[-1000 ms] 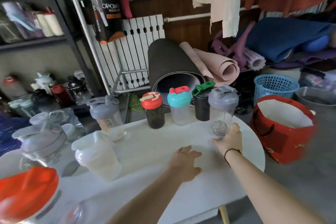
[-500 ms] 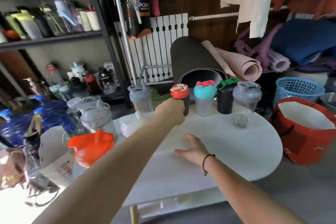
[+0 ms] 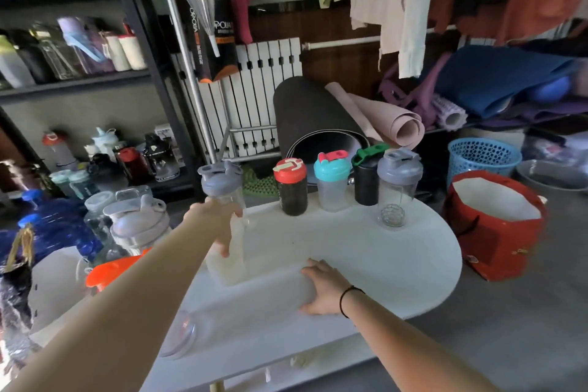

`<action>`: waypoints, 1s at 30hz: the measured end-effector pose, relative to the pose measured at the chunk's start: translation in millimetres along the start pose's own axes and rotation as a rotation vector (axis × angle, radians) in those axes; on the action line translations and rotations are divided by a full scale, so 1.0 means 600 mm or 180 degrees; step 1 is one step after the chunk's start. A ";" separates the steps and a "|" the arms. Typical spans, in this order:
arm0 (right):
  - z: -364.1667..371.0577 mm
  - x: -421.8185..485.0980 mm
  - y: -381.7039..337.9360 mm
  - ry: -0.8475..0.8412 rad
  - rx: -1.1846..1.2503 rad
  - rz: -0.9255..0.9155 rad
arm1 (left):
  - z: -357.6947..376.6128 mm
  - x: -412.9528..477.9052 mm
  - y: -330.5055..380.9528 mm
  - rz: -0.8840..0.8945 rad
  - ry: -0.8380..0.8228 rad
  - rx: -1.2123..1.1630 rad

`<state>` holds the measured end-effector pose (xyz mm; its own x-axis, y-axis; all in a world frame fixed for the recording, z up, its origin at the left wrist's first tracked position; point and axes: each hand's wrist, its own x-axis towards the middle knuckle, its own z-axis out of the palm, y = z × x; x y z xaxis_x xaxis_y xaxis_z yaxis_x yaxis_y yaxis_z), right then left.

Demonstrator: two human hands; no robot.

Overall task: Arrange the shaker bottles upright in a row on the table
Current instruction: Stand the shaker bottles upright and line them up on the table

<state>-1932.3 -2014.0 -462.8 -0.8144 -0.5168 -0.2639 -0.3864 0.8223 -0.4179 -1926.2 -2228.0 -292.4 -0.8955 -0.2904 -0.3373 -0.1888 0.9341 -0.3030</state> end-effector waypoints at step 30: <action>-0.116 -0.063 0.265 0.0346 0.0319 0.2275 | -0.061 0.154 0.359 0.1186 0.1292 -0.2502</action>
<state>-1992.8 -1847.3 -458.7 -0.8933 0.1689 -0.4165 0.2929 0.9216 -0.2546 -2064.2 -2045.7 -356.0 -0.9961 0.0097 0.0880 0.0523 0.8669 0.4957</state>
